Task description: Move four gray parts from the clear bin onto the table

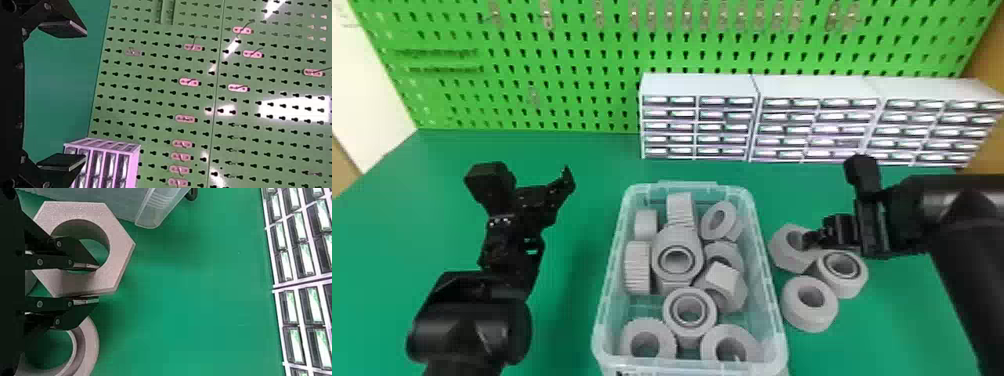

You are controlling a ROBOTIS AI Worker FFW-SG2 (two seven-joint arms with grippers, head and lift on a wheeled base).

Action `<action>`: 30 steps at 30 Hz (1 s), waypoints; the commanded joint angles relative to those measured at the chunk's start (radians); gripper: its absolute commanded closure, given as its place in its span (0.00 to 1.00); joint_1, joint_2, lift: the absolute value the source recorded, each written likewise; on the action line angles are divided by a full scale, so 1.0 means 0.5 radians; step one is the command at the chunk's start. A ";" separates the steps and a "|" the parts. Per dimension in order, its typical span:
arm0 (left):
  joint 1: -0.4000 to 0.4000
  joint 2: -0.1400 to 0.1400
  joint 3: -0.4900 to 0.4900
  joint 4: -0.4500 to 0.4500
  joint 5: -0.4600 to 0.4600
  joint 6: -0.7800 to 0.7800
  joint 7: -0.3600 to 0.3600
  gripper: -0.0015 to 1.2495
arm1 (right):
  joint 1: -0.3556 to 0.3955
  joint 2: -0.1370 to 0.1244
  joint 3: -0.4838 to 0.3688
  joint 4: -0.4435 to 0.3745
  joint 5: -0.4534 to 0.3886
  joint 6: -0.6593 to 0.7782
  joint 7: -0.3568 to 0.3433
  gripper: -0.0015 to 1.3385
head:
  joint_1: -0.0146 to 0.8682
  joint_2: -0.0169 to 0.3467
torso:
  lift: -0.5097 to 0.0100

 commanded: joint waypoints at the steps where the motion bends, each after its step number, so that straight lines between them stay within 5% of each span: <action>1: 0.000 0.000 -0.003 0.000 0.001 0.000 0.000 0.13 | 0.003 0.002 0.010 0.015 0.007 -0.009 0.000 0.77 | 0.80 0.24 | 0.88; 25: 0.006 0.003 0.000 0.000 0.007 0.000 0.003 0.13 | 0.034 0.021 0.041 0.165 0.010 -0.178 0.000 0.77 | 0.80 0.24 | 0.88; 30: 0.006 0.000 -0.003 0.000 0.007 0.000 0.003 0.13 | 0.031 0.021 0.041 0.165 0.010 -0.178 0.000 0.61 | 0.80 0.24 | 0.88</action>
